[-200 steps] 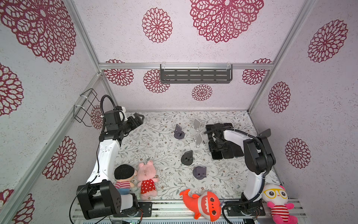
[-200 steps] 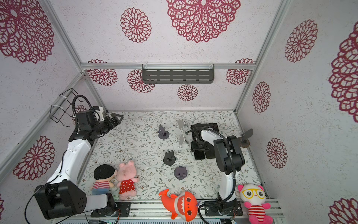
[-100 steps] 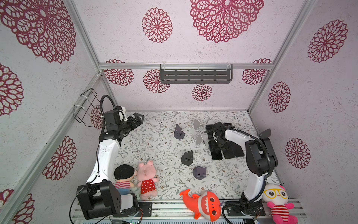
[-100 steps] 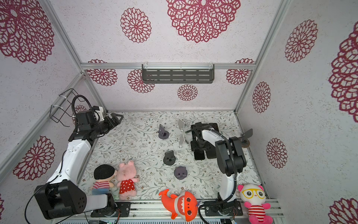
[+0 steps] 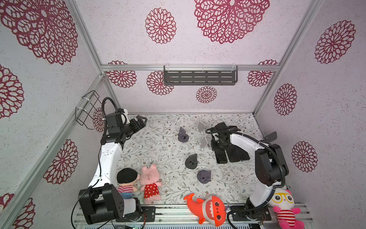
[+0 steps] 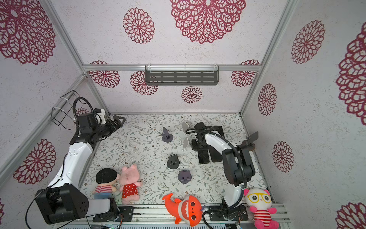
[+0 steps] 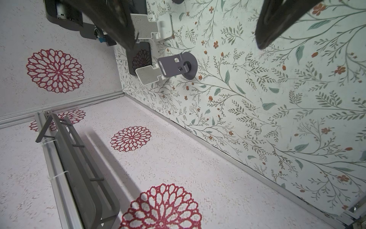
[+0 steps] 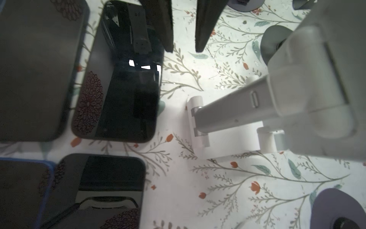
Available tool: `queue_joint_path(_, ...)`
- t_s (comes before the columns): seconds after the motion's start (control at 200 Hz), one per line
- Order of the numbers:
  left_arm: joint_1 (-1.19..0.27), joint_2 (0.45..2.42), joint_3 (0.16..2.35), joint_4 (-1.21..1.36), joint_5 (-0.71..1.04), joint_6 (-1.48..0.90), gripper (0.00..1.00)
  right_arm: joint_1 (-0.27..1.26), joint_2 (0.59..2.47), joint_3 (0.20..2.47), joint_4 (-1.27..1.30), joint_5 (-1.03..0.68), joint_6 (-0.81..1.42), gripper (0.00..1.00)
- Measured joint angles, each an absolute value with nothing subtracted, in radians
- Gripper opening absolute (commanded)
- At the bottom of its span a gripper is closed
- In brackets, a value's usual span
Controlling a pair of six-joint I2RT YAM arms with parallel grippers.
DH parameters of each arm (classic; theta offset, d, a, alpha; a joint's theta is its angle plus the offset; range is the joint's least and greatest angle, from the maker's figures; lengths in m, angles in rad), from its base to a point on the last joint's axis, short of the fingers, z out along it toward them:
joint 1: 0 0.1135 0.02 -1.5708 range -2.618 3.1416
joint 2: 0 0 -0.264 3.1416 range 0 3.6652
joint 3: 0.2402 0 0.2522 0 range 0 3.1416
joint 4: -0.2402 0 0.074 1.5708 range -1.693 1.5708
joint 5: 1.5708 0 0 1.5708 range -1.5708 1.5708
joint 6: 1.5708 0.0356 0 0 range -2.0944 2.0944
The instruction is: Remove the phone from the phone stand
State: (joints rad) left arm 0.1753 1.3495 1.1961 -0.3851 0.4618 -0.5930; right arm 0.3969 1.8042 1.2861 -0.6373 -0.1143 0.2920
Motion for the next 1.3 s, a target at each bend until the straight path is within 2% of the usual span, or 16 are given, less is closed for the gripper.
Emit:
queue_joint_path(0.145, 0.178, 1.355, 1.196, -0.385, 0.462, -0.593, 0.99, 0.401, 1.837, 1.245, -0.607, -0.128, 0.300, 0.20)
queue_joint_path(0.6, 0.180, 1.358, 1.196, -0.385, 0.459, -0.593, 0.99, 0.356, 1.884, 1.222, -0.576, -0.092, 0.300, 0.20)
queue_joint_path(0.956, 0.180, 1.359, 1.196, -0.385, 0.459, -0.593, 1.00, 0.350, 1.880, 1.224, -0.572, -0.131, 0.279, 0.33)
queue_joint_path(1.086, 0.180, 1.360, 1.196, -0.385, 0.459, -0.591, 0.99, 0.348, 1.843, 1.222, -0.558, -0.134, 0.266, 0.48)
queue_joint_path(1.246, 0.180, 1.360, 1.196, -0.385, 0.458, -0.580, 0.98, 0.340, 1.729, 1.202, -0.509, -0.107, 0.240, 0.96)
queue_joint_path(1.301, 0.180, 1.360, 1.196, -0.385, 0.455, -0.576, 0.98, 0.337, 1.681, 1.194, -0.492, -0.091, 0.214, 0.99)
